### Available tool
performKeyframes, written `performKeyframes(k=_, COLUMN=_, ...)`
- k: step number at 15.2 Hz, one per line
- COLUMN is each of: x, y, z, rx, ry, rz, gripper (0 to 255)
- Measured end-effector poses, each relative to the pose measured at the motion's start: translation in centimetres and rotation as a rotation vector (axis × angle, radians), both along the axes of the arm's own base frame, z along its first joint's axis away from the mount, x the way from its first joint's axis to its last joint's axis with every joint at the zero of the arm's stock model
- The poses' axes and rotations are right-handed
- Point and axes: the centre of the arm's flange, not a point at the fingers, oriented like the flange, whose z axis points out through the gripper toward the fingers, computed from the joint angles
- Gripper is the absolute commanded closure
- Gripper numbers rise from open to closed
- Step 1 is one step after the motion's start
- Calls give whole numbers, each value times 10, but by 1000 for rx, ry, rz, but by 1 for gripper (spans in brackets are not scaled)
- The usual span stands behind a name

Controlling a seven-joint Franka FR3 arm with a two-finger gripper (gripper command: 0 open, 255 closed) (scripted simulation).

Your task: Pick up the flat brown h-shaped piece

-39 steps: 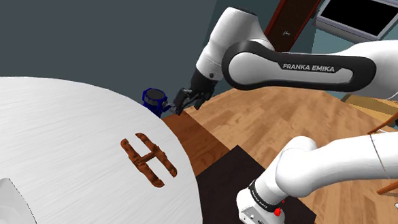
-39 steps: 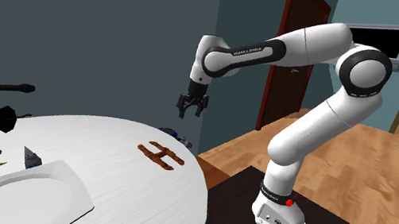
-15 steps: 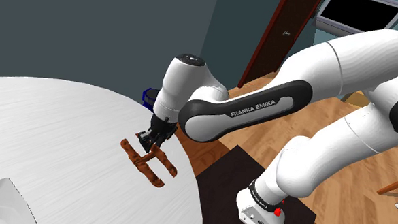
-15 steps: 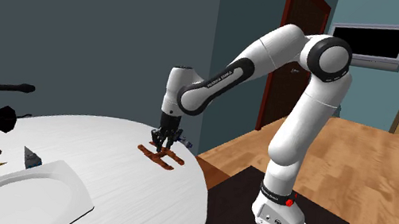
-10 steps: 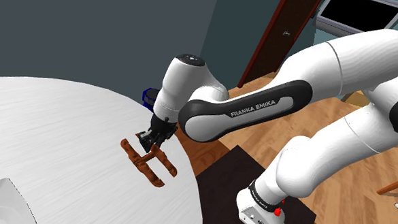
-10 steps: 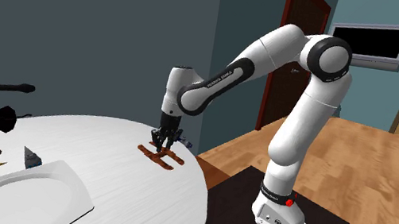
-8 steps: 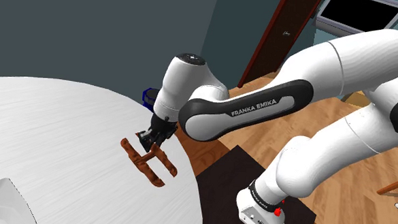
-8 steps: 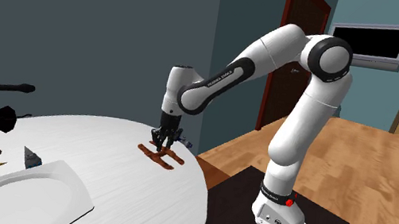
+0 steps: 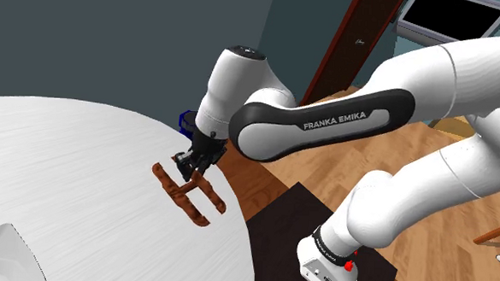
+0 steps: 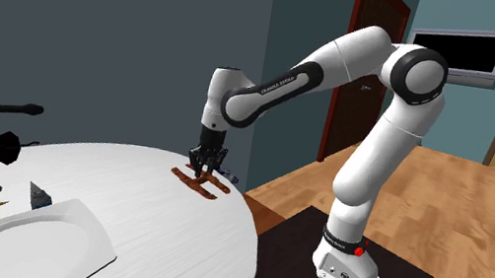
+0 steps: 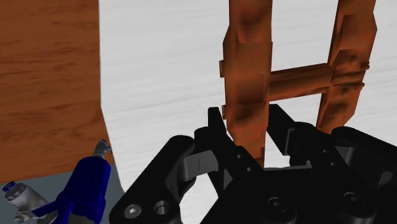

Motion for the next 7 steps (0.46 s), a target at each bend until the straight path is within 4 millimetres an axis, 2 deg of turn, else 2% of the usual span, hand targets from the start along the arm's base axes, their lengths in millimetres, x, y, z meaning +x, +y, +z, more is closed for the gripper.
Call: performKeyframes(k=7, x=-1, y=0, z=35, rx=0, ry=0, rz=0, gripper=255)
